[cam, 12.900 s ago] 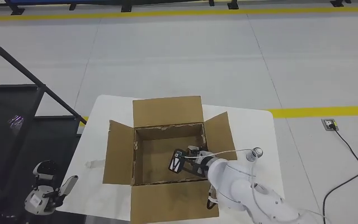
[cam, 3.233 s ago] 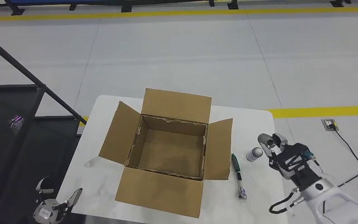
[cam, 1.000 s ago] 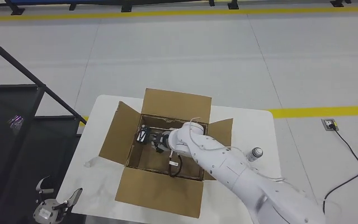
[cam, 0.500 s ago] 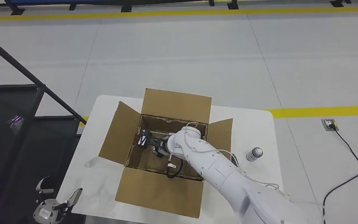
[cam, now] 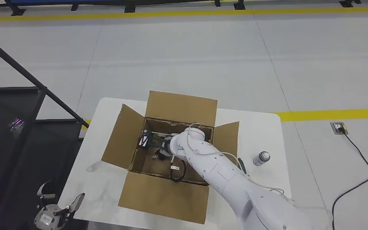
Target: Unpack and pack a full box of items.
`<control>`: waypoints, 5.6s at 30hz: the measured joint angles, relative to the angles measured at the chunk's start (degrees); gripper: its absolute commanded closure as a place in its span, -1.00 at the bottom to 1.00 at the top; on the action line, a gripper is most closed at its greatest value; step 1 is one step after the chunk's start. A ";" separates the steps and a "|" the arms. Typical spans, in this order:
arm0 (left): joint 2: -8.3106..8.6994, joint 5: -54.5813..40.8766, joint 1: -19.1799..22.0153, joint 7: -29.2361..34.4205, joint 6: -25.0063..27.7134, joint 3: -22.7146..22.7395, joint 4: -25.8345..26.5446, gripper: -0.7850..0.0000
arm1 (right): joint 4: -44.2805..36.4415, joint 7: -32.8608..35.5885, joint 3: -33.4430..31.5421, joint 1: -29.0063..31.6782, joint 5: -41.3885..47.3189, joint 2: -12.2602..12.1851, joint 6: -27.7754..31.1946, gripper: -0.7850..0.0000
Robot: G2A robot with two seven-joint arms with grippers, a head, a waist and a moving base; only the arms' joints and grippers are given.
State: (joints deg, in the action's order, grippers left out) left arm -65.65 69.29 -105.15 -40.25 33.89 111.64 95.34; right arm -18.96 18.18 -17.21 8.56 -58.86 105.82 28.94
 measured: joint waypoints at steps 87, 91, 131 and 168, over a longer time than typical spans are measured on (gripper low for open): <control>0.00 0.00 0.00 0.00 0.00 0.00 0.00 -1.00 | -83.42 32.44 -65.99 71.22 -24.43 -30.06 -21.19 -0.10; 0.00 0.00 0.00 0.00 0.00 0.00 0.00 -1.00 | -81.17 33.93 -65.49 69.45 -24.18 -30.02 -22.06 -0.02; 0.00 0.00 0.00 0.00 0.00 0.00 0.00 -1.00 | -108.63 33.91 -68.16 71.76 -44.34 -31.05 -34.48 1.00; 0.00 0.00 0.00 0.00 0.00 0.00 0.00 -1.00 | -42.34 28.79 -26.54 17.11 -4.99 -18.88 -7.61 1.00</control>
State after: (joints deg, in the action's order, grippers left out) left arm -65.65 69.29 -105.15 -40.25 33.89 111.64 95.34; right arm -61.29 46.97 -43.75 25.66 -63.85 86.94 21.33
